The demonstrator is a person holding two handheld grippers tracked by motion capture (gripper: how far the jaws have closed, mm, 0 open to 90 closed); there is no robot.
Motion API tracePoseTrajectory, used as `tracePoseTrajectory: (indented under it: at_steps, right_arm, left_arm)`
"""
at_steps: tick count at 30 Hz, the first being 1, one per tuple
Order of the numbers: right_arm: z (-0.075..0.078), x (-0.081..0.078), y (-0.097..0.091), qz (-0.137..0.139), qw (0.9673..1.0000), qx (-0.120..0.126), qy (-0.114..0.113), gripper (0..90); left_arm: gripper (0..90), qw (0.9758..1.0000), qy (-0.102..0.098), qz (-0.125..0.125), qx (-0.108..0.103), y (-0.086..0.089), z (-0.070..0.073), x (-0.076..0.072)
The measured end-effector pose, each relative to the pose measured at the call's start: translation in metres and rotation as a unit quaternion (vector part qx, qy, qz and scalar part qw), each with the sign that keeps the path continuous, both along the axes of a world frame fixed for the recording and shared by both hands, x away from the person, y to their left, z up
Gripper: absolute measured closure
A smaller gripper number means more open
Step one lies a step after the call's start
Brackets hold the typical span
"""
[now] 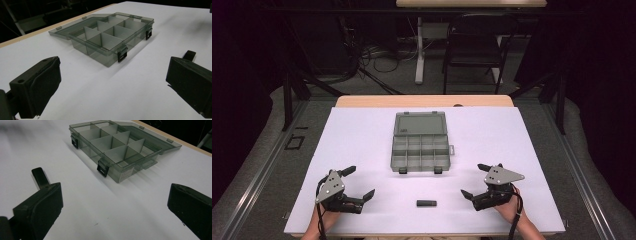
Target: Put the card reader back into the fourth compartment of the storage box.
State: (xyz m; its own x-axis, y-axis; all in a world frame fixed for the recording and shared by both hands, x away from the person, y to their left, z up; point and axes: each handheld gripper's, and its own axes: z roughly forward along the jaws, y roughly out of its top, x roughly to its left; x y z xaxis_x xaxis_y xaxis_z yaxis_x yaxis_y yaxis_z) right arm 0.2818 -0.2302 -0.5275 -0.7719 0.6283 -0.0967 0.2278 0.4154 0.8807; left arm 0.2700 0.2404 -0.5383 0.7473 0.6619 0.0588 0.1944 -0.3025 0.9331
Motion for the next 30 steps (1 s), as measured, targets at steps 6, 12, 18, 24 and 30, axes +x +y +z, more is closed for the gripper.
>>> tracePoseTrajectory:
  at_steps: [6,12,18,24,30]
  right_arm:
    - [0.000,0.006,0.009,0.016,0.9999,0.001,0.003,0.0]
    - [0.001,0.010,0.019,0.033,0.9994,0.003,0.004,0.0]
    - [0.001,0.014,0.028,0.051,0.9987,0.002,0.004,0.0]
    - [0.002,0.016,0.034,0.062,0.9980,0.004,0.004,0.0]
    - [0.001,0.019,0.042,0.078,0.9969,0.003,0.007,0.0]
  left_arm:
    - [0.0,1.0000,0.003,-0.001,0.002,-0.001,-0.001,0.002]
    - [0.0,1.0000,0.002,0.001,0.002,-0.001,0.000,0.002]
    - [0.0,1.0000,0.002,-0.001,0.003,-0.002,-0.001,0.003]
    - [0.0,1.0000,0.000,-0.004,0.002,-0.003,0.000,0.003]
    - [0.0,1.0000,-0.001,-0.003,0.001,-0.002,0.000,0.004]
